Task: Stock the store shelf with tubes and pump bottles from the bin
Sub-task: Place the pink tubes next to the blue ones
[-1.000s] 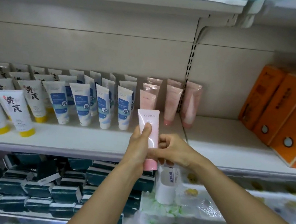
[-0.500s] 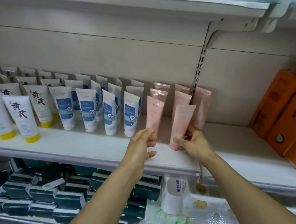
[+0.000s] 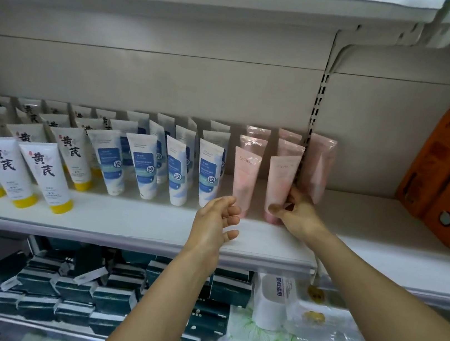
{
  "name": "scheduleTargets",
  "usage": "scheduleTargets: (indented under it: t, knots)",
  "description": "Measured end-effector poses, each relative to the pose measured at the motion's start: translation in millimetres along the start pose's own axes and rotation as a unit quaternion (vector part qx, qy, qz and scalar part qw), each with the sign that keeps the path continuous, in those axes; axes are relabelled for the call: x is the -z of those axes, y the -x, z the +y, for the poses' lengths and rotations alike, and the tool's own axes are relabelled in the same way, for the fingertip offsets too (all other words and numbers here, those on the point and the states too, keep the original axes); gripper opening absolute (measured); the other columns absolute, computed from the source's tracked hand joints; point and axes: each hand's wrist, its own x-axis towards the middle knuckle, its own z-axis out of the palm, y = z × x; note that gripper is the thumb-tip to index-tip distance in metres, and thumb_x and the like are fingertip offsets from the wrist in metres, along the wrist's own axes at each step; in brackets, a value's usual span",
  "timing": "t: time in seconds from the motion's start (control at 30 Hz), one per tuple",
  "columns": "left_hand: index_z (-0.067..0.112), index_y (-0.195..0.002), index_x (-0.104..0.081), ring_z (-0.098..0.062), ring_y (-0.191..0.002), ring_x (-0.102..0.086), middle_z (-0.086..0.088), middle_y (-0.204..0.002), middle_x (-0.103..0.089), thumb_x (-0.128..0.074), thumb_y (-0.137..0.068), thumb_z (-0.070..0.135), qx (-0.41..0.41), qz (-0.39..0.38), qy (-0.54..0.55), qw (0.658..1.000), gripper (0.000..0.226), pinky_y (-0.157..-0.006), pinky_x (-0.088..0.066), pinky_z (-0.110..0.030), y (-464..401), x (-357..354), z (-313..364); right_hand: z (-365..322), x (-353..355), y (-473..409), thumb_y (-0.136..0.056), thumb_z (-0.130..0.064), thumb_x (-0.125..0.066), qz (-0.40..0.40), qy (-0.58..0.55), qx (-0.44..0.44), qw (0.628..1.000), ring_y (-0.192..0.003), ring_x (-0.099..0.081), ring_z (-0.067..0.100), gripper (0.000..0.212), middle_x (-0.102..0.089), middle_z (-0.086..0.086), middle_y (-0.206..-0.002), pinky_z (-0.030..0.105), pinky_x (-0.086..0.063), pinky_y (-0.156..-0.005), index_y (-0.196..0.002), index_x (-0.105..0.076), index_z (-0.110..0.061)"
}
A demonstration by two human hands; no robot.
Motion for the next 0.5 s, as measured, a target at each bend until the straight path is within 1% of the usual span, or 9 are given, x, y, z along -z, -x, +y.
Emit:
scheduleTargets:
  t: [0.1, 0.23, 0.27, 0.33, 0.37, 0.4, 0.47, 0.5]
  knots:
    - [0.014, -0.108, -0.066, -0.015, -0.082, -0.059, -0.002, -0.09, -0.066, -0.053, -0.096, 0.023, 0.004, 0.004, 0.004, 1.0, 0.02, -0.075, -0.05, -0.032, 2, -2, 1, -3, -1, 3, -0.083, -0.005, -0.07, 0.004, -0.005, -0.003, 1.0, -0.1, -0.062, 0.029, 0.053, -0.064, 0.014, -0.114, 0.04, -0.054, -0.088, -0.131, -0.047, -0.01]
    - [0.014, -0.108, -0.066, -0.015, -0.081, -0.059, -0.001, -0.089, -0.066, -0.053, -0.096, 0.022, 0.017, 0.014, 0.016, 1.0, 0.02, -0.074, -0.05, -0.031, 5, -2, 2, -9, -1, 13, -0.084, 0.0, -0.066, 0.004, -0.004, -0.007, 1.0, -0.093, -0.06, 0.022, 0.057, -0.062, 0.01, -0.114, 0.032, -0.054, -0.081, -0.134, -0.041, -0.012]
    - [0.014, -0.108, -0.066, -0.016, -0.08, -0.059, -0.001, -0.088, -0.065, -0.053, -0.096, 0.022, 0.021, 0.017, 0.023, 0.999, 0.019, -0.073, -0.05, -0.03, 5, -1, 3, -10, 0, 15, -0.084, 0.002, -0.066, 0.004, -0.009, -0.011, 1.0, -0.091, -0.06, 0.021, 0.057, -0.06, 0.007, -0.11, 0.027, -0.054, -0.076, -0.134, -0.041, -0.011]
    - [0.014, -0.106, -0.065, -0.016, -0.077, -0.059, -0.001, -0.086, -0.065, -0.053, -0.095, 0.021, 0.028, 0.023, 0.041, 0.998, 0.018, -0.071, -0.049, -0.03, 7, 0, 4, -12, 1, 22, -0.084, 0.004, -0.064, 0.012, -0.023, -0.018, 0.999, -0.081, -0.057, 0.012, 0.053, -0.056, 0.0, -0.099, 0.014, -0.049, -0.057, -0.129, -0.041, -0.014]
    - [0.014, -0.105, -0.065, -0.016, -0.076, -0.058, -0.001, -0.084, -0.065, -0.053, -0.095, 0.02, 0.03, 0.027, 0.051, 0.998, 0.017, -0.071, -0.048, -0.03, 9, 1, 5, -13, 2, 27, -0.086, 0.003, -0.062, 0.018, -0.027, -0.024, 0.999, -0.075, -0.053, 0.009, 0.05, -0.053, -0.003, -0.095, 0.012, -0.045, -0.052, -0.126, -0.04, -0.016]
    - [0.014, -0.104, -0.064, -0.016, -0.075, -0.058, -0.001, -0.083, -0.064, -0.052, -0.095, 0.02, 0.031, 0.031, 0.061, 0.997, 0.016, -0.071, -0.048, -0.03, 11, 2, 6, -13, 3, 30, -0.086, 0.002, -0.061, 0.027, -0.023, -0.026, 0.999, -0.075, -0.052, 0.011, 0.047, -0.052, -0.003, -0.093, 0.015, -0.043, -0.053, -0.123, -0.039, -0.017]
    - [0.014, -0.101, -0.065, -0.016, -0.074, -0.058, -0.001, -0.081, -0.064, -0.052, -0.096, 0.02, 0.032, 0.04, 0.079, 0.996, 0.015, -0.071, -0.047, -0.03, 16, 4, 6, -10, 6, 37, -0.086, 0.001, -0.057, 0.05, -0.017, -0.028, 0.998, -0.082, -0.052, 0.019, 0.04, -0.053, 0.003, -0.094, 0.022, -0.041, -0.06, -0.116, -0.038, -0.017]
    - [0.014, -0.099, -0.065, -0.017, -0.074, -0.058, -0.001, -0.082, -0.064, -0.052, -0.096, 0.02, 0.033, 0.043, 0.088, 0.995, 0.015, -0.071, -0.047, -0.03, 19, 6, 5, -8, 7, 40, -0.086, 0.002, -0.054, 0.062, -0.025, -0.026, 0.997, -0.082, -0.052, 0.021, 0.037, -0.052, 0.007, -0.094, 0.024, -0.041, -0.059, -0.113, -0.037, -0.016]
